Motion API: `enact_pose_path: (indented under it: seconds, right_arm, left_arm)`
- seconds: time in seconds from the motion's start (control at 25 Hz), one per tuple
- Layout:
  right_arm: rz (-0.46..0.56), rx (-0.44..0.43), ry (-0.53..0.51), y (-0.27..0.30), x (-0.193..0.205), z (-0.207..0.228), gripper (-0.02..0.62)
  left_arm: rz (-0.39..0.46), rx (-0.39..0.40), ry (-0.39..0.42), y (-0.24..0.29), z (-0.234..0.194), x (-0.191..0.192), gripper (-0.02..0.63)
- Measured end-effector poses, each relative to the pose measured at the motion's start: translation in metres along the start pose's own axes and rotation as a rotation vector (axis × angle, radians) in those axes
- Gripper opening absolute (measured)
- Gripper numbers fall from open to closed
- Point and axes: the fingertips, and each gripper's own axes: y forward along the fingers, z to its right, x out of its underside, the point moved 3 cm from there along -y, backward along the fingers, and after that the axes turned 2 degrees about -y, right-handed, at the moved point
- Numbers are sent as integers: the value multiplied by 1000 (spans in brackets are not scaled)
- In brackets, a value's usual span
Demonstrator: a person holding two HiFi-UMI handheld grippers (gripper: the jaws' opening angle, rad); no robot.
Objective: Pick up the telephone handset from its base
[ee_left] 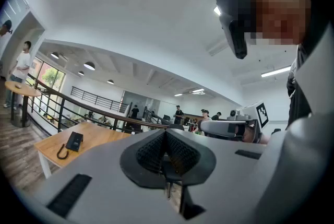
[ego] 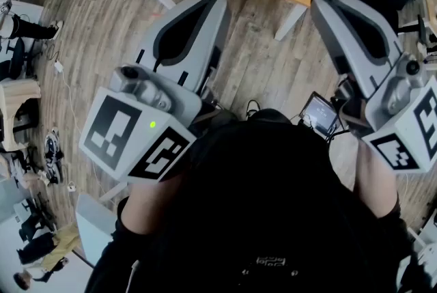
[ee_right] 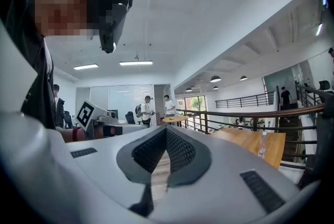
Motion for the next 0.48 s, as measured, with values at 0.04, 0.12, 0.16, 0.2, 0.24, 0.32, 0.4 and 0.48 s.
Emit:
enact_pose_path:
  seconds: [0.04, 0.12, 0.16, 0.2, 0.24, 0.32, 0.4, 0.48]
  right_arm:
    - [2, -2, 4, -7, -7, 3, 15]
    - [8, 3, 0, -19, -21, 10, 15]
    - [11, 14, -10, -23, -25, 13, 15]
    - [9, 29, -18, -28, -26, 12, 15]
    - [4, 45, -19, -33, -25, 9, 15]
    - [-3, 71, -8, -42, -21, 3, 15]
    - [-4, 94, 10, -50, -21, 2, 15]
    - [-5, 113, 20, -57, -23, 0, 15]
  left_arm:
    - [-14, 2, 4, 1, 7, -5, 3]
    - [-19, 14, 13, 7, 18, -14, 3]
    - [-9, 26, 17, 12, 22, -18, 3]
    - [-1, 42, 17, 15, 25, -19, 3]
    - [2, 60, 15, 15, 28, -19, 3]
    - [0, 95, 13, 13, 35, -19, 3]
    - [-2, 124, 13, 16, 42, -21, 3]
    - [-11, 143, 15, 20, 50, -21, 3]
